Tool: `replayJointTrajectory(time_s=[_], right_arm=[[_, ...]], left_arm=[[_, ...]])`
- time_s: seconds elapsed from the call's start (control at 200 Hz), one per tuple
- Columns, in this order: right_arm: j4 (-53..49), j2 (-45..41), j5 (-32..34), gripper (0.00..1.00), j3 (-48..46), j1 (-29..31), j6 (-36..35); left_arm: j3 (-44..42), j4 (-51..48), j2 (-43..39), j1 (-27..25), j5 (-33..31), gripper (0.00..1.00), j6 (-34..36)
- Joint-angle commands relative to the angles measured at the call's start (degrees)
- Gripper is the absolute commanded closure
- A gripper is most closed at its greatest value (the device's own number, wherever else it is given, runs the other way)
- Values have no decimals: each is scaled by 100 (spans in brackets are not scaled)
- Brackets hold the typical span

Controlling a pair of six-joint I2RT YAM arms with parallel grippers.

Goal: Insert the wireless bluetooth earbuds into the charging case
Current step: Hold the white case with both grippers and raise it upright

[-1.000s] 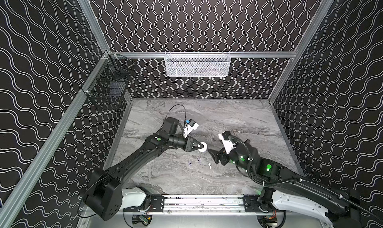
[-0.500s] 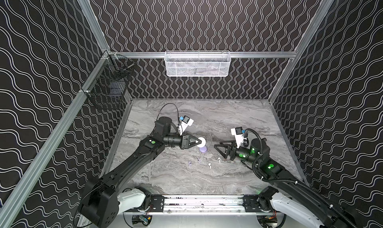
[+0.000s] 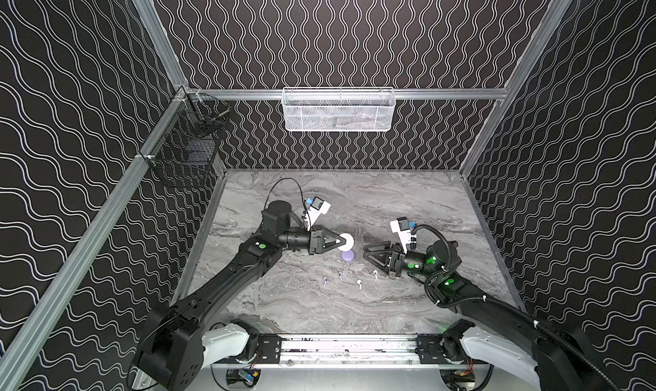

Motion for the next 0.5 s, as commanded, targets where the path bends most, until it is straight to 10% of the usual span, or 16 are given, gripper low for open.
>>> replayJointTrajectory(time_s=[0.0, 0.496], right_arm=[[1012, 169, -183, 40, 55, -6, 330], [2074, 1121, -233, 47, 357, -12, 796]], left_arm=[[-43, 505, 25, -2, 155, 95, -212], [-17, 389, -1, -151, 217, 93, -146]])
